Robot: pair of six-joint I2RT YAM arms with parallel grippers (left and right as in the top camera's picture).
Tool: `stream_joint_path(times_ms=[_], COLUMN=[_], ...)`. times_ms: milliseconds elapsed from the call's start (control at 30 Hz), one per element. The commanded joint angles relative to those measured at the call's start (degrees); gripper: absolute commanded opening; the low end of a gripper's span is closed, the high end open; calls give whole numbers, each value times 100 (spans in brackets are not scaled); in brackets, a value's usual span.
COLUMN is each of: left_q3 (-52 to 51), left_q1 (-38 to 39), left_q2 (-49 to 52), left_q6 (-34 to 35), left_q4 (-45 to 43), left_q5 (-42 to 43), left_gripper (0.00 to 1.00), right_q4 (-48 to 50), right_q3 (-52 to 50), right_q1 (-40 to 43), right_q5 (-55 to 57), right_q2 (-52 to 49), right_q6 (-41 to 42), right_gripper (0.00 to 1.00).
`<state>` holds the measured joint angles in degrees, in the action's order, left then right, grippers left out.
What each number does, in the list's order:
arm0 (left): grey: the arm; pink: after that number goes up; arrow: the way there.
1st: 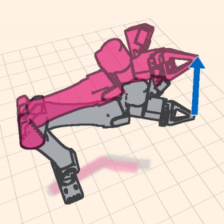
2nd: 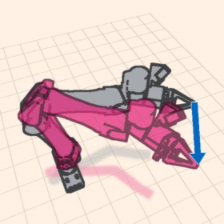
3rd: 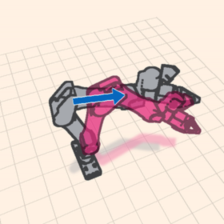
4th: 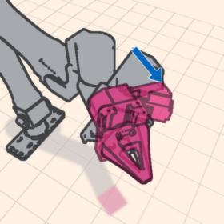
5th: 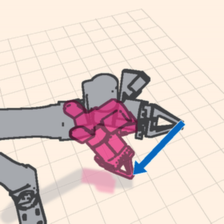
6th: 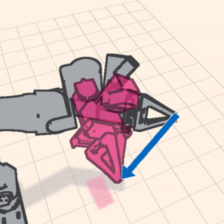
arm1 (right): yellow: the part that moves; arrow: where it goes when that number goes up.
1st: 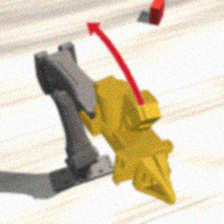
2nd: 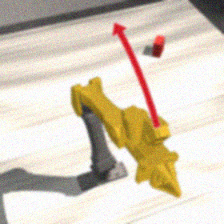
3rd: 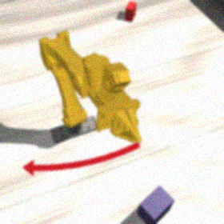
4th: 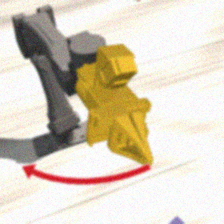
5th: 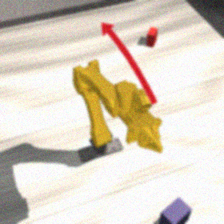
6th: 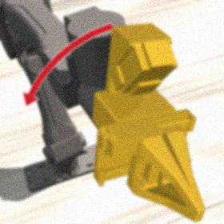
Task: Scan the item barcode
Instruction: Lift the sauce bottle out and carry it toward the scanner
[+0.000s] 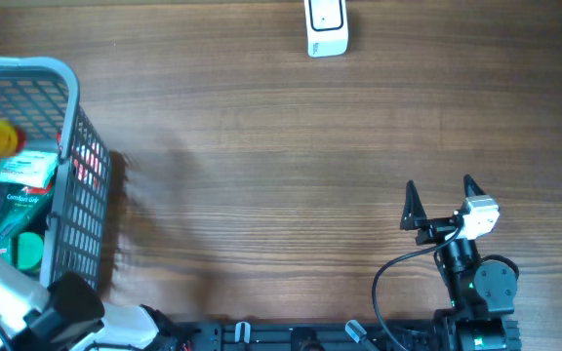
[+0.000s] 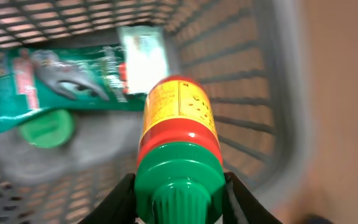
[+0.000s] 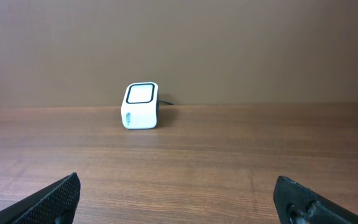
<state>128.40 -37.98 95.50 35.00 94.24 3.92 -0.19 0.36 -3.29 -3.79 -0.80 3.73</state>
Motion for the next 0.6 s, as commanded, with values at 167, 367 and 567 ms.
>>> stream_joint_path(times_ms=[167,367,567], left_q3=[894,898,896], left_q1=[1021,2586,4363], left_q2=[-442,-551,-243], left_q6=[-24,-26,-24], left_q4=[-164,-555,-190], left_q5=[1174,1161,369], left_gripper=[27,28,29], right_q4=[20,20,20], right_q3=[-7,-7,-7], right_q1=[-24,-24,-24], right_q5=[57,57,57], right_q2=[0,0,0], right_q6=[-59,-59,-59], right_gripper=[100,100,100])
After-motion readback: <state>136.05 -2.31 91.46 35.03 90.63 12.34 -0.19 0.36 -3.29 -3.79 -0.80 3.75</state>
